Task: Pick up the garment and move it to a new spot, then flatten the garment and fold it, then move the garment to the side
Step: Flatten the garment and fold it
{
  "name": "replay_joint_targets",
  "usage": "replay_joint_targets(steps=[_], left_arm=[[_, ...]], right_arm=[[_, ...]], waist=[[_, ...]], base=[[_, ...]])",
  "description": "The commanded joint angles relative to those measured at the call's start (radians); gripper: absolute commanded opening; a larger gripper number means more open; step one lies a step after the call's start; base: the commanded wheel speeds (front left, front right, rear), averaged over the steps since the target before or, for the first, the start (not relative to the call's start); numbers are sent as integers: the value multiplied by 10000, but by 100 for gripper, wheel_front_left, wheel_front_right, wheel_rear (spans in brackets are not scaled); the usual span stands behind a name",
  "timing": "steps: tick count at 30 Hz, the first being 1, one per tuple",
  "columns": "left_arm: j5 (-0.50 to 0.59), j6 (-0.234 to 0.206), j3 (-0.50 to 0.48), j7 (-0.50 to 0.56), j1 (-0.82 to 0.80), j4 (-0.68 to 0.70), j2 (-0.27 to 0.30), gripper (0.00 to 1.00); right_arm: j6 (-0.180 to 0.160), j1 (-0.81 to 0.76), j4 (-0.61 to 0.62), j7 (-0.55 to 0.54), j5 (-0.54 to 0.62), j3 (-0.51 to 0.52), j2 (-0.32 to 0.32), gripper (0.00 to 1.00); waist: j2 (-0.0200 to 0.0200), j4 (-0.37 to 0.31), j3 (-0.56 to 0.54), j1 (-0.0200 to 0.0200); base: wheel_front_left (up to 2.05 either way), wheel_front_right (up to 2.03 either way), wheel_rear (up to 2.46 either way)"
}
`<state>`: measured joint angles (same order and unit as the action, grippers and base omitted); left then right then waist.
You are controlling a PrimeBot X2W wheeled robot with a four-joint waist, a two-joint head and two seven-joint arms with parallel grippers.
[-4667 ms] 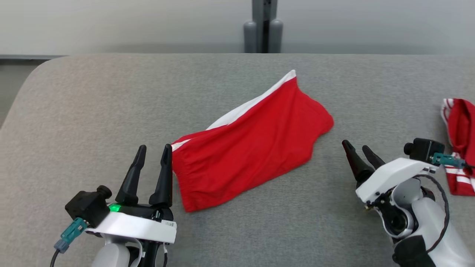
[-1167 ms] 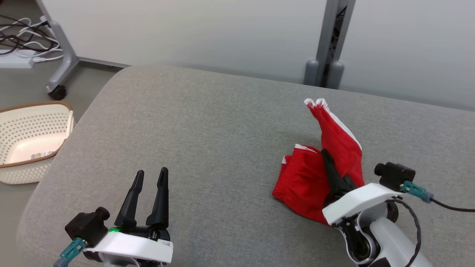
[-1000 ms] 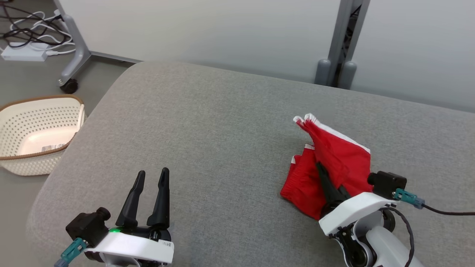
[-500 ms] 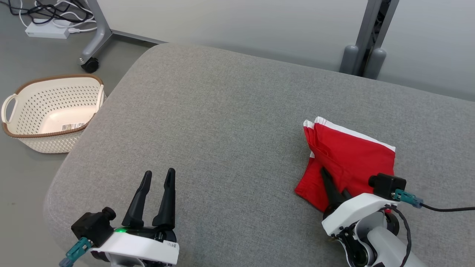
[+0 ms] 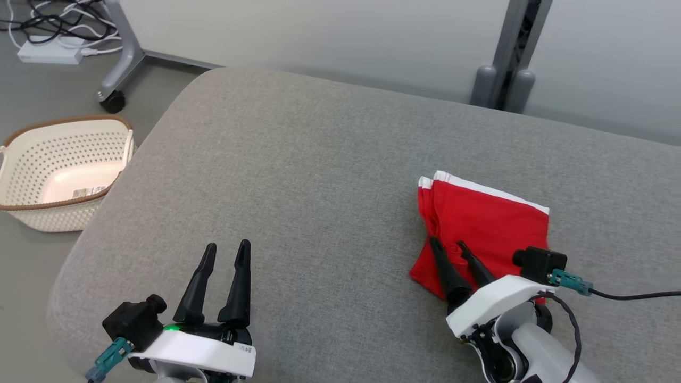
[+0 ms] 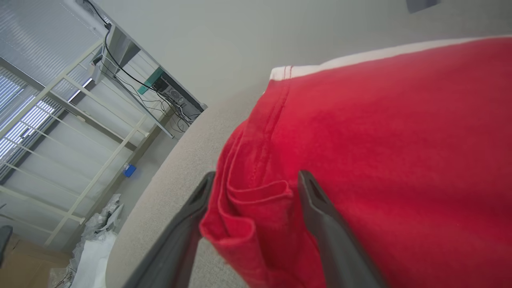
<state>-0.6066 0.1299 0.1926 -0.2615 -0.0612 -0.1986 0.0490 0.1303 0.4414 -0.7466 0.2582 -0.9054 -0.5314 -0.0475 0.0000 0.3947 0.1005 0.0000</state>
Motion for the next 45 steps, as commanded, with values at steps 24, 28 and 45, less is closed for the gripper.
replay_joint_targets(steps=[24,28,45], left_arm=[[434,15,-603,-30,43,588,33,100],[537,15,-697,-32,-88,692,41,100],[2138,-233,-1052,-32,375,803,41,100]], right_arm=[[8,-144,3411,-315,6510,3022,-452,100],[5,-664,4677,-745,7926,3819,-372,100],[6,-2358,5135,-159,8717,5188,-56,100]], waist=[[0,-2329,-818,0],[0,-2711,-714,0],[0,-3540,-321,0]], base=[[0,0,0],[0,0,0],[0,0,0]])
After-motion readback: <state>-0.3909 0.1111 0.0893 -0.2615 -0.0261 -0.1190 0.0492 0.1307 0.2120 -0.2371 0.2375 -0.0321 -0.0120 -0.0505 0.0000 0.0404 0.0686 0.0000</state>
